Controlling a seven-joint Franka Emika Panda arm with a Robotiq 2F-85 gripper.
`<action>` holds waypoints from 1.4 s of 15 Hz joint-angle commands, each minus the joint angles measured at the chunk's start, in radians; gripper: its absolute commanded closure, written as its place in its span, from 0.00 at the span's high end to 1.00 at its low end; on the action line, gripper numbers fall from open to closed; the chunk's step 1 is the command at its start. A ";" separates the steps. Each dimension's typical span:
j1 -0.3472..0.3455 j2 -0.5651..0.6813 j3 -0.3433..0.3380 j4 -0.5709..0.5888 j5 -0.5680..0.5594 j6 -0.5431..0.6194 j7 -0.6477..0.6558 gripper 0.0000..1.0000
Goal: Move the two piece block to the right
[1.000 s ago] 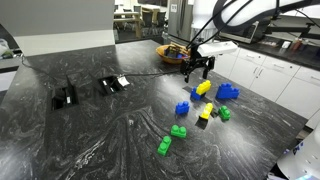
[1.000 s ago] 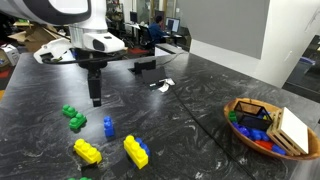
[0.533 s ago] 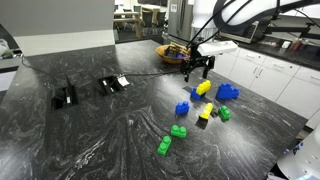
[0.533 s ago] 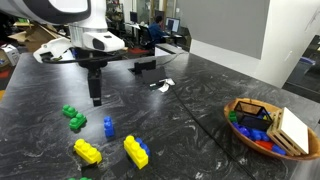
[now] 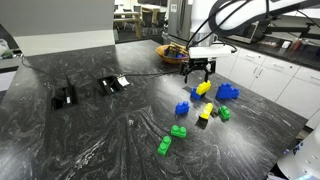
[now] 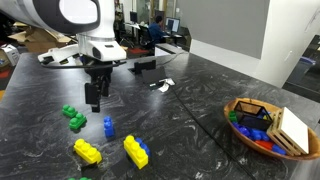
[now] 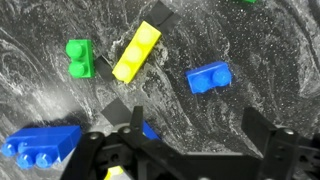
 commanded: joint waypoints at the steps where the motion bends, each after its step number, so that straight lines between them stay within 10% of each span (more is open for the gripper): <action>1: 0.015 0.033 -0.004 0.005 0.041 0.031 0.197 1.00; 5: 0.048 0.061 0.003 -0.012 0.068 0.090 0.451 1.00; 13: 0.055 0.069 -0.003 -0.001 0.048 0.069 0.443 1.00; 21: 0.083 0.163 -0.015 -0.010 -0.035 0.210 0.853 1.00</action>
